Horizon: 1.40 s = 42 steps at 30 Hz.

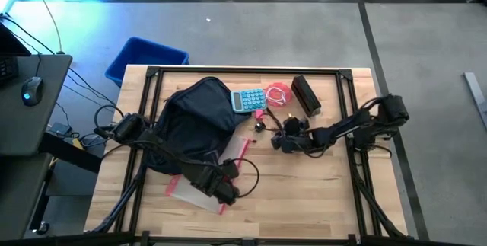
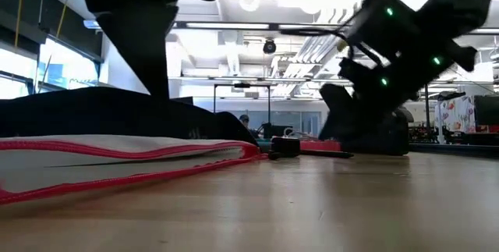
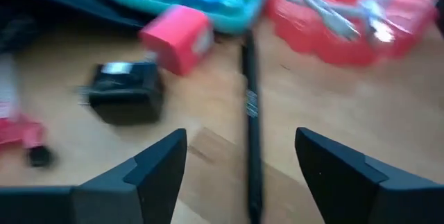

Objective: Unpack backpack
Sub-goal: Put the black pen into the transparent pink zip bag

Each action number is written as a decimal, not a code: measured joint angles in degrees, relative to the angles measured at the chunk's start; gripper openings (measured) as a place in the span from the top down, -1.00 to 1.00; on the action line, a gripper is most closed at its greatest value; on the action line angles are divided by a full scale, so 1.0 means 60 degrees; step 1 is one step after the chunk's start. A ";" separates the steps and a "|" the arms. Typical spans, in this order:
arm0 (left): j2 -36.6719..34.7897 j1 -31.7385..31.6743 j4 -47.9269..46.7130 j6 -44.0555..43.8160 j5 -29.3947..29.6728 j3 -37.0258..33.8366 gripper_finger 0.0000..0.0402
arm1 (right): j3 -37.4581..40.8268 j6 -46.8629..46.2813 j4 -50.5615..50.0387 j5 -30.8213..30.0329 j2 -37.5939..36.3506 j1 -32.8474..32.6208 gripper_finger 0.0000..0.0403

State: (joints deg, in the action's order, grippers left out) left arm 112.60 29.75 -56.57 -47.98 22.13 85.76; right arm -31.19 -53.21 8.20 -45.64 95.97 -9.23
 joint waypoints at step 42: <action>0.0000 0.0198 -0.0581 -0.1316 0.0447 -0.0007 0.72 | 0.0836 -0.3203 -0.0900 0.1498 -0.1360 -0.3094 0.99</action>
State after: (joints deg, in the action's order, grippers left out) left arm 112.60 30.94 -60.06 -55.88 24.81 85.71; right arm -26.17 -72.43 2.79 -36.65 87.81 -27.79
